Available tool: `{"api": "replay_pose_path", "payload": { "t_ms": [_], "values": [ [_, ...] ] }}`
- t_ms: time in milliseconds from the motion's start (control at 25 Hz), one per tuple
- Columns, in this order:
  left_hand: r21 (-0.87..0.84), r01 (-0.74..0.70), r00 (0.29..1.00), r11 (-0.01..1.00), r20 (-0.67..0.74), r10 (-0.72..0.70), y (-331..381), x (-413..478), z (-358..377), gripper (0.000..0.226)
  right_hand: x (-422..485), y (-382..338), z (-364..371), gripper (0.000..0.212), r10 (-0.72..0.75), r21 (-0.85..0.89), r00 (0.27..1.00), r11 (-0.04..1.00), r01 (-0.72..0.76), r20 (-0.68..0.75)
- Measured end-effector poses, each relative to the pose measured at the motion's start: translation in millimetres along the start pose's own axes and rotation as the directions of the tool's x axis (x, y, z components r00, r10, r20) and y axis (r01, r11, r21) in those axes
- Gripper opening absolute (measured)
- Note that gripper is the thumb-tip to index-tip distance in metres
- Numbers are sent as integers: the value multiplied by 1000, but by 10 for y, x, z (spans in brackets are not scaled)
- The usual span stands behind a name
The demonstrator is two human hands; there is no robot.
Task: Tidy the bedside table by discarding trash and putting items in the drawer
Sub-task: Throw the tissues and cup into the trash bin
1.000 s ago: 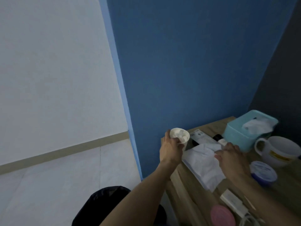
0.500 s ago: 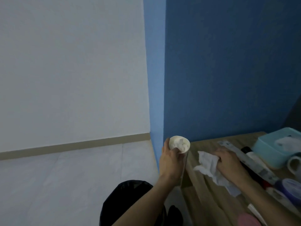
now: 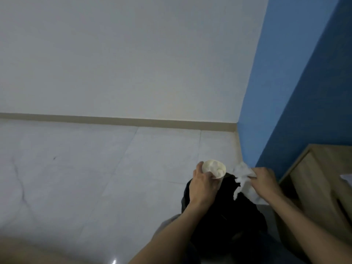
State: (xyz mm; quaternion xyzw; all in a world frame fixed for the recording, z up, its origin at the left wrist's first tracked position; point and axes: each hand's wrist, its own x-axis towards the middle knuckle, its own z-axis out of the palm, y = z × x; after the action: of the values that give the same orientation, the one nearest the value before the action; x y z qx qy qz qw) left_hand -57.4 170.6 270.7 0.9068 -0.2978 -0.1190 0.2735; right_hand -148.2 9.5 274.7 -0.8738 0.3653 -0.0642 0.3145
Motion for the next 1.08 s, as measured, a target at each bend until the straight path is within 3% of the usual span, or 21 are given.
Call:
{"api": "replay_pose_path", "payload": {
  "t_ms": [240, 400, 480, 560, 720, 920, 1080],
  "values": [
    [61, 186, 977, 981, 91, -191, -536, 10, 413, 46, 76, 5, 689, 19, 159, 2, 980, 987, -160, 123],
    [77, 189, 969, 979, 147, -198, -696, 67, 728, 42, 117, 122, 951, 21, 305, -54, 896, 951, -304, 324],
    [52, 200, 962, 978, 179, -206, -757, 140, 877, 37, 143, 266, 1045, 16, 269, 3, 882, 956, -293, 387],
    [31, 230, 942, 973, 245, -231, -815, 207, 993, 30, 170, 442, 1135, 34, 196, 44, 870, 969, -241, 452],
    [17, 233, 921, 972, 317, -227, -836, 275, 1093, 26, 187, 592, 1296, 60, 132, -52, 812, 991, -124, 568],
    [-20, 157, 944, 987, 297, -145, -584, 279, 1014, 32, 181, 553, 1178, 61, 102, -62, 847, 995, -81, 522],
    [-89, -23, 978, 996, 203, 41, -121, 325, 851, 25, 97, 474, 695, 55, 76, 69, 957, 993, -99, 279]
  ]
}}
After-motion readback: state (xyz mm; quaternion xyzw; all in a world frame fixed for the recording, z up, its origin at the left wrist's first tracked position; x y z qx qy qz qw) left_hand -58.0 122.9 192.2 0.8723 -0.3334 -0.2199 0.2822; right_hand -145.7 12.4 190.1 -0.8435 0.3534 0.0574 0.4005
